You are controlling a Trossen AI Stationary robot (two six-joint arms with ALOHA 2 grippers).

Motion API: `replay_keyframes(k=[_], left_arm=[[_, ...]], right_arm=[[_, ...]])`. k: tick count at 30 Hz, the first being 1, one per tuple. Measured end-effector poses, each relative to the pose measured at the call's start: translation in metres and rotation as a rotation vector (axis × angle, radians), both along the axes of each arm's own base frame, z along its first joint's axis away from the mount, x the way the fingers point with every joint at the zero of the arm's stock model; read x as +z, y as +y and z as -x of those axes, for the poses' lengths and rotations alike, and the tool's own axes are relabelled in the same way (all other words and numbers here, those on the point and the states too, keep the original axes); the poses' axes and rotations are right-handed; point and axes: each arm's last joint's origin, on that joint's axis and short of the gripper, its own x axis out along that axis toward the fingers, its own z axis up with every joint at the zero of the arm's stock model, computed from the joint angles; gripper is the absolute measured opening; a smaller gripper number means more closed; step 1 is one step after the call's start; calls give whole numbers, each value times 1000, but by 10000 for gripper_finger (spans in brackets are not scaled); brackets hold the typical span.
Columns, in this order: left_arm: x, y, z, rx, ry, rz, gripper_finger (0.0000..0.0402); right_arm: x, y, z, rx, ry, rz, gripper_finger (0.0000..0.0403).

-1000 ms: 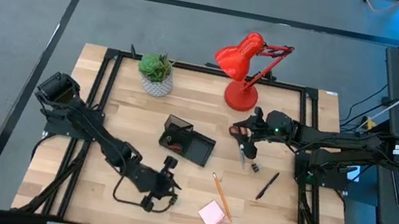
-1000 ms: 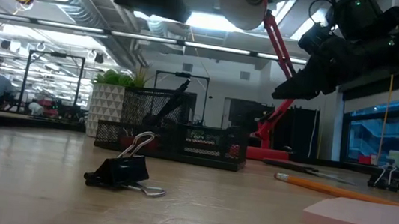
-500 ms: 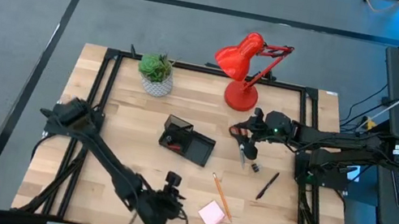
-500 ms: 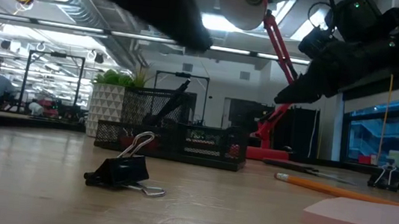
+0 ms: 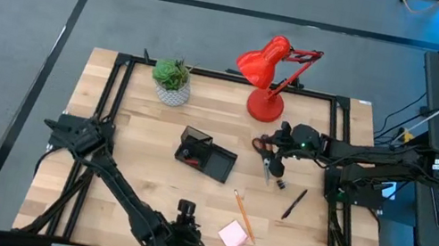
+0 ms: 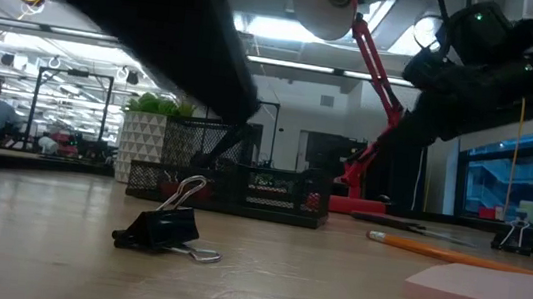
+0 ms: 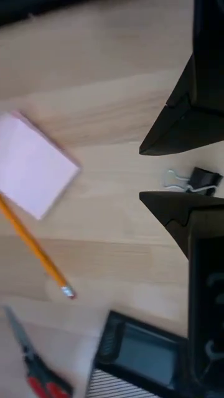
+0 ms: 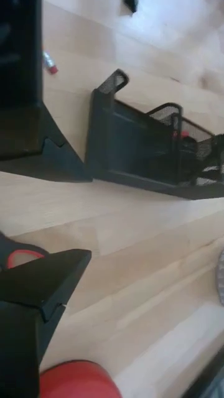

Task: Pick and place office supplies into organizer
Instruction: Put the bottom black binder clip into the black desk organizer

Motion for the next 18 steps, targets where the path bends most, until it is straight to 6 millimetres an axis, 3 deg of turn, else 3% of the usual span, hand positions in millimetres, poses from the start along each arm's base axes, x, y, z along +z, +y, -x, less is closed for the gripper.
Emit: replay_keyframes(k=[9, 18], left_arm=[[-1, -4, -4, 20, 134, -67, 98], [-8, 3, -2, 147, 170, -37, 98]], right_arm=[[-16, 2, 9, -23, 10, -40, 188], [-16, 2, 10, -22, -20, -34, 188]])
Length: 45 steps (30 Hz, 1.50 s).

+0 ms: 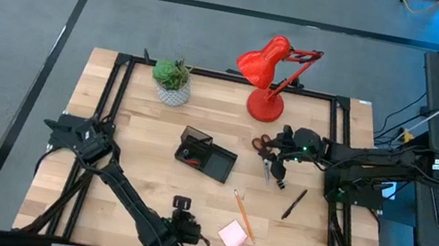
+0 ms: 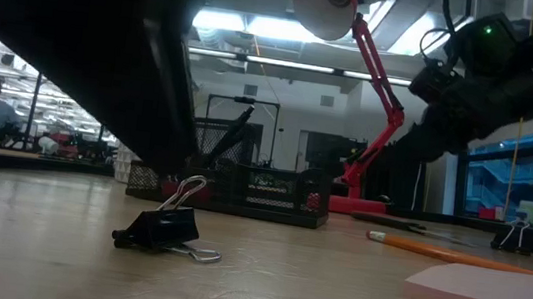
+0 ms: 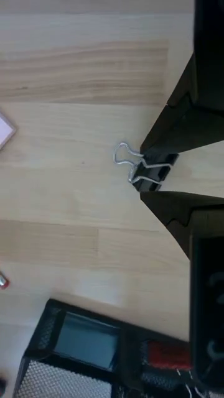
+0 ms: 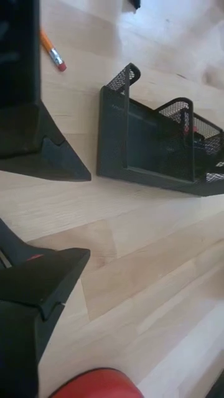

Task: Pick and place office supplies into organizer
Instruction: Put the bottom black binder clip into the black desk organizer

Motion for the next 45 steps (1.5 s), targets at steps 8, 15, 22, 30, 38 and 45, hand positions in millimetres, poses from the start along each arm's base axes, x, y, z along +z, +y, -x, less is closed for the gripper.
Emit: replay_keyframes(k=[8, 15, 22, 30, 38, 45], left_arm=[[-1, 1, -2, 30, 0, 43, 98], [-3, 7, -5, 61, -6, 49, 98], [-2, 7, -10, 64, -17, 91, 98], [-20, 10, -15, 71, 25, 93, 98], [-20, 9, -16, 74, 10, 70, 89], [-19, 8, -17, 59, 11, 66, 53]], right_arm=[[1, 0, -1, 1, -12, 5, 188], [1, 0, -1, 2, -12, 5, 188], [1, 0, -1, 2, -11, 5, 188], [1, 0, -1, 2, -10, 5, 188], [1, 0, -1, 2, -10, 5, 188], [1, 0, 0, 2, -10, 5, 188]])
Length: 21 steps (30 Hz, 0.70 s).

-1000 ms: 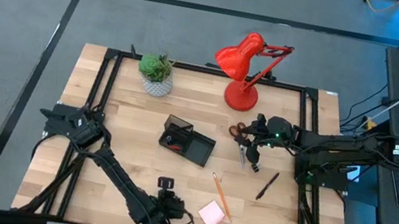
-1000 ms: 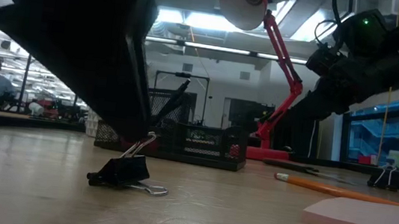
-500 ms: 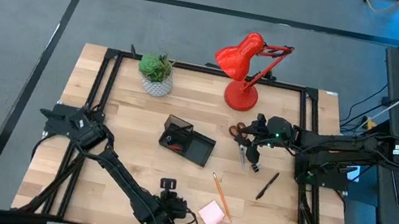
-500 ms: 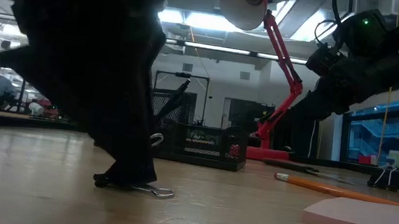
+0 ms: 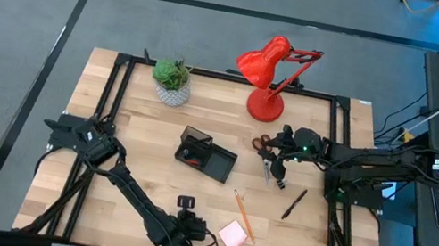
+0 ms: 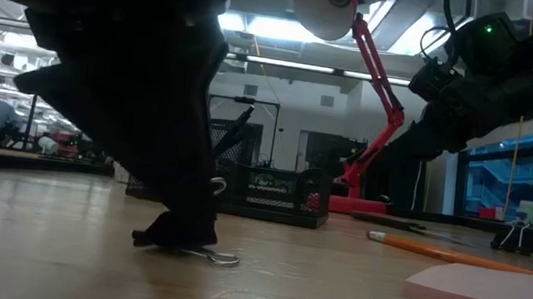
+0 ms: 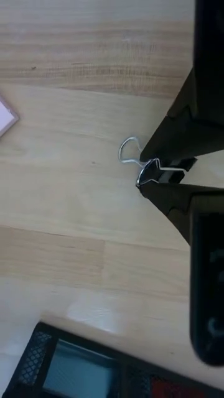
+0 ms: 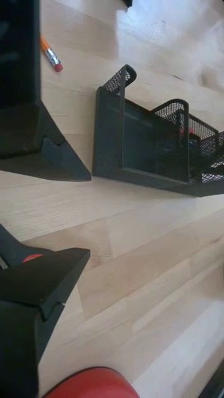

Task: Pick and place office supplies into organizer
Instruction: Put the bottom black binder clip into the black desk organizer

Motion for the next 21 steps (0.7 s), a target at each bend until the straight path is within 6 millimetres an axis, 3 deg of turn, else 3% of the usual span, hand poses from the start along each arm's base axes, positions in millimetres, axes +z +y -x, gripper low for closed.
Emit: replay_keyframes(k=[7, 13, 21], left_arm=[[1, 1, 0, 1, -9, -16, 8], [6, 2, 1, -50, 10, -30, 3], [45, 20, 21, -47, 71, -182, 2]], right_arm=[[0, 0, 0, 0, 0, 0, 188], [0, 0, 0, 0, 0, 0, 188], [0, 0, 0, 0, 0, 0, 188]])
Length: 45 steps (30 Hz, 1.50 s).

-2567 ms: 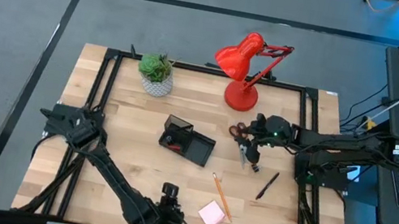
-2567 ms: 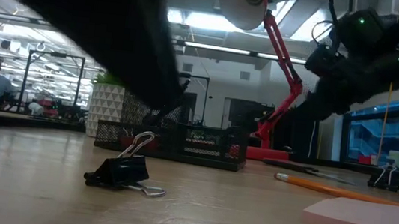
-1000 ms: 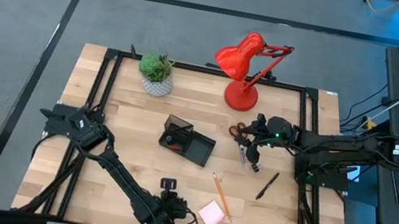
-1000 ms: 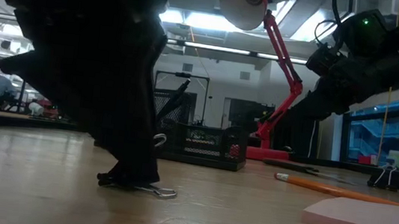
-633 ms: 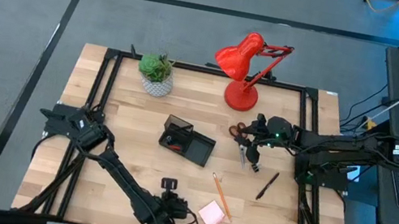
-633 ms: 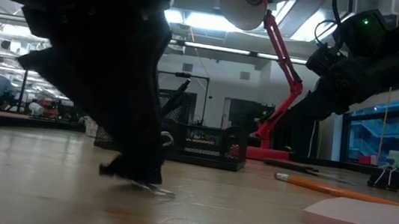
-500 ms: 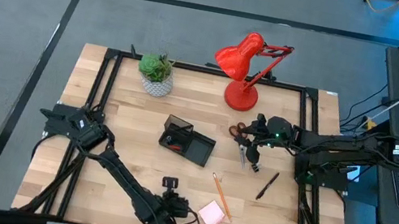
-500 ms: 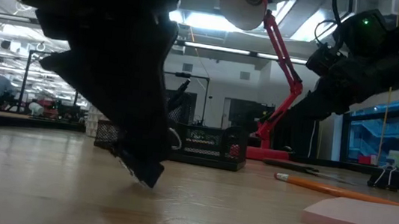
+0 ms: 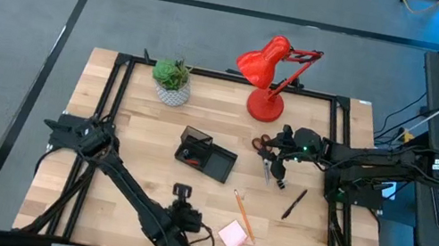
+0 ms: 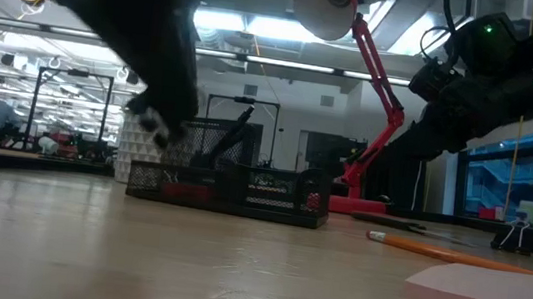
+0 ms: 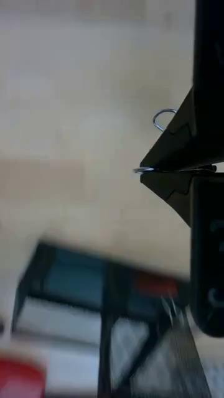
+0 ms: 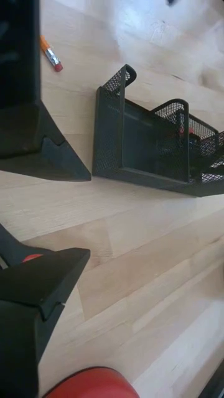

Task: Pick and place office supplies into organizer
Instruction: Put the bottom black binder clip into the black desk organizer

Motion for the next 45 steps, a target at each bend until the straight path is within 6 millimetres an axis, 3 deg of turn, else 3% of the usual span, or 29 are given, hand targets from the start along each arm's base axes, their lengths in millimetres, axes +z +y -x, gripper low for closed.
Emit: replay_keyframes(k=[5, 17, 26, 34, 45], left_arm=[[23, 15, 9, 13, 7, -100, 2], [49, 67, 6, 82, 144, -133, 2], [64, 100, 38, 98, -24, -13, 2], [39, 131, 60, -28, -250, 178, 2], [1, 165, 79, -142, -349, 197, 2]], right_arm=[[0, 0, 0, 0, 0, 0, 188], [0, 0, 0, 30, 3, 54, 188], [1, -1, -1, 37, -4, 72, 188], [2, -1, -1, 36, -16, 74, 188], [4, -1, -2, 17, -37, 43, 188]])
